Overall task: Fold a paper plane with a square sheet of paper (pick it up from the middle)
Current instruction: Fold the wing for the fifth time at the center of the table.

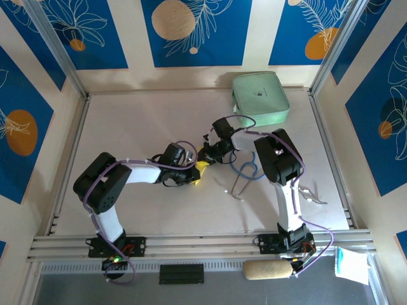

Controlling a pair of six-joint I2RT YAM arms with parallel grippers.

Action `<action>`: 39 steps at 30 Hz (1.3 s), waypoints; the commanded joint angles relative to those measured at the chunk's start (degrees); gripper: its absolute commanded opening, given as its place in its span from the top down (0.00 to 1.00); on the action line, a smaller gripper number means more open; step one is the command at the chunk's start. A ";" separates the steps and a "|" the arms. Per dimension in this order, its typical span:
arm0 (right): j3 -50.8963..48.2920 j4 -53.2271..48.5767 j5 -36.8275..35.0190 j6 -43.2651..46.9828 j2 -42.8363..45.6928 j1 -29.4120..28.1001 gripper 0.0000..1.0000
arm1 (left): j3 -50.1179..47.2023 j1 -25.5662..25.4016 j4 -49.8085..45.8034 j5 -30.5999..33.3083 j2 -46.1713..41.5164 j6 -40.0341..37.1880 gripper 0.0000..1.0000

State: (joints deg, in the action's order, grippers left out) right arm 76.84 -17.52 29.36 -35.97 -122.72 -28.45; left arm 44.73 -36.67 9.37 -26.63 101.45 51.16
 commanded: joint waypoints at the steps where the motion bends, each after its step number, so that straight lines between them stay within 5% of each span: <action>1: -0.24 -4.32 -4.48 -0.15 -3.56 -0.29 0.88 | -1.75 -1.13 -4.99 0.64 -0.08 0.06 0.95; 39: 1.05 -6.43 -5.28 -0.80 -4.92 -0.12 0.89 | -0.43 -3.52 -16.33 4.32 -7.90 -3.01 0.97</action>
State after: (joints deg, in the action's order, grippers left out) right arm 78.65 -20.45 29.93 -36.23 -123.66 -28.77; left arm 43.97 -39.09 -0.97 -21.87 96.05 49.01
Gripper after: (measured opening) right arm 0.108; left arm 0.052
